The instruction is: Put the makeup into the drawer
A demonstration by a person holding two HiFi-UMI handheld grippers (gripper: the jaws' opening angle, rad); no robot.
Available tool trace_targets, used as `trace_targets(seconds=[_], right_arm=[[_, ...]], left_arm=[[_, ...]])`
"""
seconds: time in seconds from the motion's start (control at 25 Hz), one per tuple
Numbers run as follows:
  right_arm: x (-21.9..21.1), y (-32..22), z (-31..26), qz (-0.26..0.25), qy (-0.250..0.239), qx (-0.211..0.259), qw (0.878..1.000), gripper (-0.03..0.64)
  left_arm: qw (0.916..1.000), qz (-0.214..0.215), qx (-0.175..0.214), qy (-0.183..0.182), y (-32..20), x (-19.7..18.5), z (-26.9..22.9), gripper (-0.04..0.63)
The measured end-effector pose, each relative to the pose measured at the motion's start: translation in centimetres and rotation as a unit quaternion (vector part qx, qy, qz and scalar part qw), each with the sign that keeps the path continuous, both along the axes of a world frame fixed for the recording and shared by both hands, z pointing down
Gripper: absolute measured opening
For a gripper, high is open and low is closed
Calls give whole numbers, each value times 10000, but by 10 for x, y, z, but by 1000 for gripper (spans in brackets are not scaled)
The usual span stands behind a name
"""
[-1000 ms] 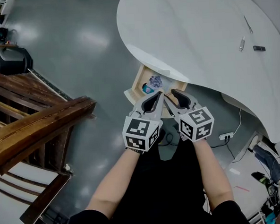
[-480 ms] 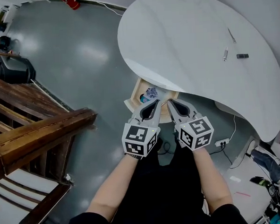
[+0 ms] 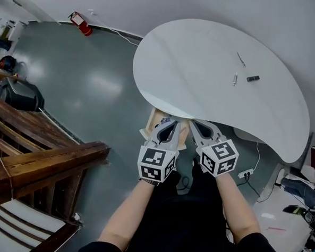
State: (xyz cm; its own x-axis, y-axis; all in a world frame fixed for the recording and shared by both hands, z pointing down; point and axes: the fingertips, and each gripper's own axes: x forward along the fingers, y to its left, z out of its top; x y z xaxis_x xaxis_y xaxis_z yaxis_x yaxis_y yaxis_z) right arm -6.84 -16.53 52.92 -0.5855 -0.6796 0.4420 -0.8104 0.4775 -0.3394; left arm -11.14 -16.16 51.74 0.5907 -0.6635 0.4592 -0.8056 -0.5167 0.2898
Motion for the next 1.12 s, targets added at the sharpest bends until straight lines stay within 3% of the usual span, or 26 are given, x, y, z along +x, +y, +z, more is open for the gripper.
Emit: trace_targets(seconds=[0.64, 1.12], right_arm=[[28, 6, -120, 369, 78, 942, 9948, 15], [43, 7, -190, 560, 170, 1540, 9863, 15]], left_arm=[[9949, 280, 958, 126, 5, 28, -125, 8], [9901, 383, 1328, 243, 8, 39, -182, 8]])
